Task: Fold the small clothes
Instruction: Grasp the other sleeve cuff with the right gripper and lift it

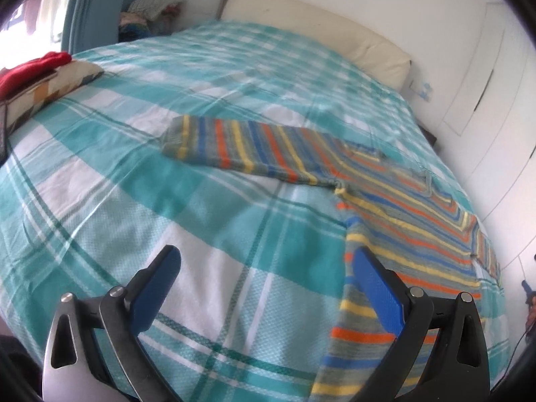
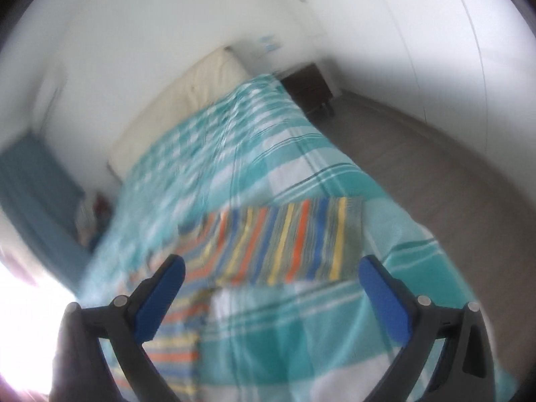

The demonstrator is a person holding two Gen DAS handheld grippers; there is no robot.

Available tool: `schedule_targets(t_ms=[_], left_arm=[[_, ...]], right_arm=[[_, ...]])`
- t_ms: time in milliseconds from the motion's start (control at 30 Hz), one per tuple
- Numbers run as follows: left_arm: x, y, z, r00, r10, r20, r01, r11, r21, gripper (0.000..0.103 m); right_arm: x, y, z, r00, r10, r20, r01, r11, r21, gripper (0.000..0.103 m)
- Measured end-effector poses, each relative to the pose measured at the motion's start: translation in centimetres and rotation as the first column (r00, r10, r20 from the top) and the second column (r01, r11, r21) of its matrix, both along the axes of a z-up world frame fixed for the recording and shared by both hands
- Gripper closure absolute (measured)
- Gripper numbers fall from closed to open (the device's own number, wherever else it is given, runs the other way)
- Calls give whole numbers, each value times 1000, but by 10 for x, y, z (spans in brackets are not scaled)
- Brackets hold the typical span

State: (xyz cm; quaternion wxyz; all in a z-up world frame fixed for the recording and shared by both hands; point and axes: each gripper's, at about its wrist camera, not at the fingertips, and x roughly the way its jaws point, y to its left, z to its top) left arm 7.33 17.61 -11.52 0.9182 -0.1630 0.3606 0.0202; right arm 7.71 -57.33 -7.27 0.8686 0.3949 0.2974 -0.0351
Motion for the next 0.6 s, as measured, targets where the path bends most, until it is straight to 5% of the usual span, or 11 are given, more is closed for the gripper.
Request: schedule_targets(t_ms=[67, 167, 300, 533, 567, 600], left_arm=[[-1, 3, -6, 1000, 29, -11, -29, 1000, -5, 1], [-3, 1, -7, 1000, 29, -5, -29, 1000, 10, 1], [-1, -8, -7, 1000, 16, 7, -17, 996, 84, 1], [9, -19, -17, 999, -5, -35, 8, 995, 97, 1], [10, -22, -18, 999, -9, -39, 13, 994, 105, 1], [11, -24, -19, 999, -13, -42, 17, 993, 113, 1]], right_arm=[[15, -24, -30, 999, -13, -39, 20, 982, 190, 1], [27, -44, -66, 993, -45, -108, 75, 952, 298, 6], [42, -58, -83, 989, -49, -138, 85, 959, 269, 14], [79, -53, -99, 975, 61, -216, -7, 971, 240, 32], [82, -51, -99, 967, 66, -246, -15, 979, 205, 58], [84, -50, -96, 957, 63, -285, -15, 986, 168, 100]])
